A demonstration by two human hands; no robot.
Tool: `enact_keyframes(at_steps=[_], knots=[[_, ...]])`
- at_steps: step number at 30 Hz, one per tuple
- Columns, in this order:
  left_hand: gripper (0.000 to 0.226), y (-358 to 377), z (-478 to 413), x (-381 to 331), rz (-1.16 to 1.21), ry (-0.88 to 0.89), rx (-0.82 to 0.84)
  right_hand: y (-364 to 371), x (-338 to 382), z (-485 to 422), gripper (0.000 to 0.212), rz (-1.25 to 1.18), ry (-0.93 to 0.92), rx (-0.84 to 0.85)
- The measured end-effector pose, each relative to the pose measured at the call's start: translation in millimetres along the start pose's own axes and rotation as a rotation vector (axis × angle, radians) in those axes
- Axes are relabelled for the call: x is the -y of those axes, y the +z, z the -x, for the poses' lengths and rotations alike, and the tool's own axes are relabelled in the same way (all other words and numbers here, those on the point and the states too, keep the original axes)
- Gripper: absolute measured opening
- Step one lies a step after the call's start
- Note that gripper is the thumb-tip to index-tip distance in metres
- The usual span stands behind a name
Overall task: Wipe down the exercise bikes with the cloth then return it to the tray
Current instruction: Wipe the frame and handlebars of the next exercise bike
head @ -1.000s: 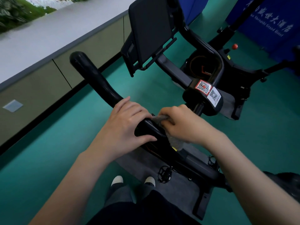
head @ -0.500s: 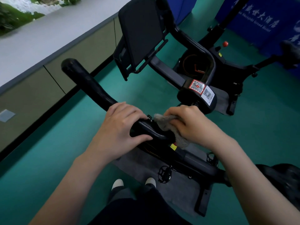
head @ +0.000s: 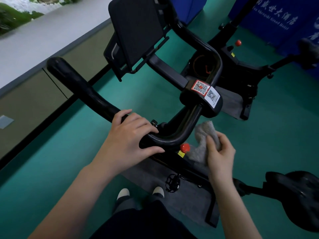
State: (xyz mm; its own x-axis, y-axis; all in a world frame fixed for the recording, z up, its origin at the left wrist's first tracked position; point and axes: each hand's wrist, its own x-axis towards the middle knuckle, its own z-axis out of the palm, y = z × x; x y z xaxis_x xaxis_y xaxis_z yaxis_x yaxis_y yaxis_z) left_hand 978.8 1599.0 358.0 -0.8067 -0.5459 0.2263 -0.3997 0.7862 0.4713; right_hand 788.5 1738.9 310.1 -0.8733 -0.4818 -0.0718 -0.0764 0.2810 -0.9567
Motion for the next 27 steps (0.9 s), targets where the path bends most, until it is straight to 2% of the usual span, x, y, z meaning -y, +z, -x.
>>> enact_keyframes(at_steps=[5,8,11,20,27], knots=[[0.05,2.4,0.7,-1.5,-0.014,-0.008,-0.017,36.3,0.9,-31.7,0.018,-0.214,0.106,0.008],[0.05,3.0,0.7,-1.8,-0.023,-0.009,-0.022,49.1,2.6,-30.4,0.011,-0.444,0.193,0.075],[0.049,3.9,1.1,-2.4,-0.039,-0.009,-0.021,48.0,0.0,-21.9,0.012,-0.558,0.227,0.151],[0.047,5.4,1.0,-1.8,-0.05,-0.002,-0.041,36.1,-8.5,14.8,0.017,-0.484,0.208,0.31],[0.047,6.8,1.4,-0.6,-0.044,0.01,-0.063,44.3,-7.4,45.8,0.023,-0.502,0.239,0.331]])
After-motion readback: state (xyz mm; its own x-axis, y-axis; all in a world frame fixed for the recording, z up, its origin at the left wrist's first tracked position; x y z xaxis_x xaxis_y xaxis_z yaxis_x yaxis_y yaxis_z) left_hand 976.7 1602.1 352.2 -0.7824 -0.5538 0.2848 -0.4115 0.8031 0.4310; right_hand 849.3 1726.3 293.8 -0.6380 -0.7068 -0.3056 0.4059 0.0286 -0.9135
